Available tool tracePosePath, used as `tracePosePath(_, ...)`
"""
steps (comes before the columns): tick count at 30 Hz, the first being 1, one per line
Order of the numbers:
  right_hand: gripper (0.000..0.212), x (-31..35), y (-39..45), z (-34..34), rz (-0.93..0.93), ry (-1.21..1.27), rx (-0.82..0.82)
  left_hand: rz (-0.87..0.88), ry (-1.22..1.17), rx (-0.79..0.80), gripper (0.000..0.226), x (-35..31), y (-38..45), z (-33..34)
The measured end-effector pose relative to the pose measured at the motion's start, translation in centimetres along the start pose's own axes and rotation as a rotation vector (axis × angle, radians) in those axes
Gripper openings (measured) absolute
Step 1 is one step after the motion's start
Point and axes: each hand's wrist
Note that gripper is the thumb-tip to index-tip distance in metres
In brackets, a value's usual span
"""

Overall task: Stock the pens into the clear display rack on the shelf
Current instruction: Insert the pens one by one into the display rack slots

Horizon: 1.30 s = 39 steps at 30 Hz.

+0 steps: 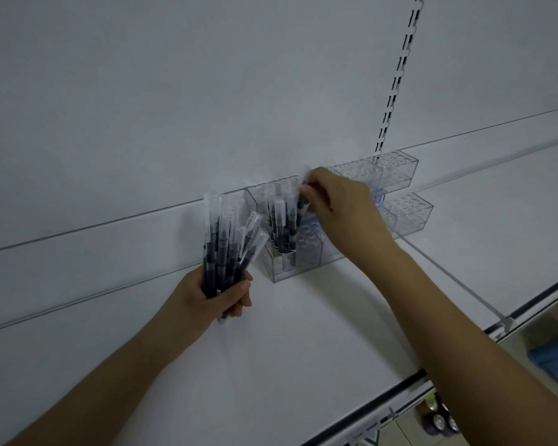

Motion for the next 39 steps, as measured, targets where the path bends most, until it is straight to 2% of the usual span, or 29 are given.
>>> tracePosePath(2,0.019,-0.1,0.0,0.7,-0.013,-0.089,0.095,-0.005,-0.004,-0.002,0.006,-0.1,-0.1,0.0)
tracePosePath(5,0.022,-0.3,-0.9,1.8,-0.029,-0.172,0.027,-0.005,-0.008,-0.001,0.015,-0.4,-0.2,0.1)
tracePosePath(10,0.03,-1.2,-2.1,2.3,-0.054,-0.254,-0.021,-0.016,-0.015,0.001,0.006,-0.5,-0.1,0.3)
tracePosePath(13,0.04,-0.9,-2.6,1.7,-0.038,-0.2,-0.178,-0.016,-0.018,0.004,0.013,-0.6,-0.2,0.1)
tracePosePath(16,0.047,0.0,-3.4,1.1,-0.243,-0.035,-0.381,-0.014,-0.02,0.017,0.006,-0.4,-0.2,0.0)
tracePosePath(19,0.052,1.1,-4.2,2.2,-0.431,0.023,-0.282,-0.005,-0.009,0.036,0.005,-0.5,-0.2,0.0)
tracePosePath(21,0.051,1.6,-4.4,3.4,-0.447,0.01,-0.211,0.001,0.004,0.039,0.015,-0.6,-0.2,-0.1)
tracePosePath(25,0.034,2.2,-4.7,3.6,-0.343,0.186,-0.165,0.032,0.032,0.072,0.019,-0.6,-0.4,-0.1)
tracePosePath(27,0.024,2.5,-4.9,2.7,-0.243,0.346,-0.209,0.03,0.044,0.08,0.021,-0.6,-0.4,-0.2)
tracePosePath(29,0.018,2.5,-4.5,1.6,-0.135,0.534,-0.36,0.026,0.029,0.083,0.022,-0.6,-0.5,-0.2)
tracePosePath(31,0.019,1.8,-3.8,0.6,-0.048,0.655,-0.58,0.021,0.022,0.07,0.023,-0.5,-0.4,-0.2)
tracePosePath(34,0.015,0.3,-3.0,-0.3,0.067,0.614,-0.788,0.017,0.03,0.055,0.02,-0.4,-0.3,-0.2)
tracePosePath(37,0.013,-0.1,-2.9,-0.4,0.091,0.616,-0.77,0.007,0.013,0.055,0.007,-0.3,-0.3,-0.1)
tracePosePath(39,0.013,0.0,-2.8,-0.2,0.102,0.628,-0.71,0.005,0.017,0.048,0.011,-0.4,-0.3,-0.1)
Point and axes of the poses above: each hand's wrist, its own y-axis towards the middle knuckle, its own z-axis out of the palm, x = y × z, and after that the axes turned 4 degrees about -x, right-handed
